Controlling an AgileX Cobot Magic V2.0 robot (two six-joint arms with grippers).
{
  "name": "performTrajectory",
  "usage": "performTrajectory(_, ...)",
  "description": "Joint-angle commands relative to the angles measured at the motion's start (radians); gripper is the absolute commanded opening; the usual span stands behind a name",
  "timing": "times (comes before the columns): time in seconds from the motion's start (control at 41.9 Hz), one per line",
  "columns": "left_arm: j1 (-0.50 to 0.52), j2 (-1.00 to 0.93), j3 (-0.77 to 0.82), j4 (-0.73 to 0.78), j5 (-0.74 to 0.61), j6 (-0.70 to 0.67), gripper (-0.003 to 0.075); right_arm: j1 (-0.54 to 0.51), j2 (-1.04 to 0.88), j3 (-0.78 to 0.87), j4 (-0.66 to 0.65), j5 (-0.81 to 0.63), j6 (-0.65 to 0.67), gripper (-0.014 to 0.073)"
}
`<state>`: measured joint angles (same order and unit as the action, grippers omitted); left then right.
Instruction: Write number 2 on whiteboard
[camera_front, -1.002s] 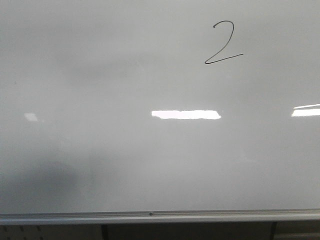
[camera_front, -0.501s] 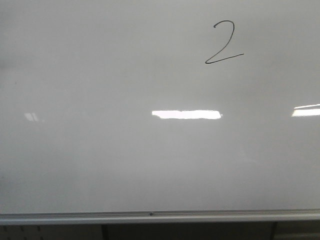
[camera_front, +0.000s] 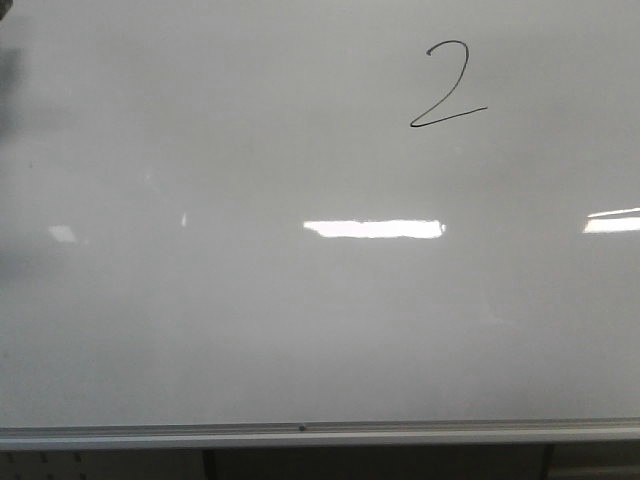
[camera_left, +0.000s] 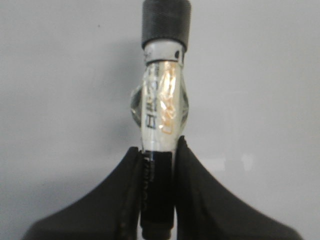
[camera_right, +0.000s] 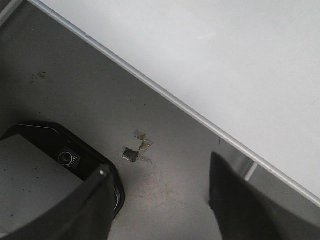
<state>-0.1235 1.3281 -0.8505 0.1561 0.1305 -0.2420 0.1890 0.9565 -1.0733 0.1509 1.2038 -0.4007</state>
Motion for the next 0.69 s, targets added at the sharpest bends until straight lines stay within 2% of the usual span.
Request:
performTrajectory(0.0, 0.004, 0.026, -0.026, -0.007, -0.146, -0.013, 0.0071, -0.008, -0.012, -0.032, 0.006, -0.047, -0.003, 0.0442)
performTrajectory(0.262, 0.004, 0.144, -0.026, -0.007, -0.246, -0.013, 0.0078, -0.008, -0.012, -0.032, 0.006, -0.047, -0.003, 0.0442)
performTrajectory(0.358, 0.004, 0.172, -0.026, -0.007, -0.275, -0.013, 0.0109, -0.008, -0.012, -0.032, 0.006, -0.047, -0.003, 0.0442)
performTrajectory(0.453, 0.004, 0.192, -0.026, -0.007, -0.289, -0.013, 0.0191, -0.008, -0.012, -0.032, 0.006, -0.047, -0.003, 0.0442)
performTrajectory(0.62, 0.004, 0.206, -0.026, -0.007, -0.288, -0.013, 0.0391, -0.008, -0.012, -0.032, 0.006, -0.048, -0.002, 0.0442)
performTrajectory(0.668, 0.004, 0.199, -0.026, 0.003, -0.278, -0.013, 0.0414, -0.008, -0.012, -0.032, 0.006, -0.052, 0.001, 0.0442)
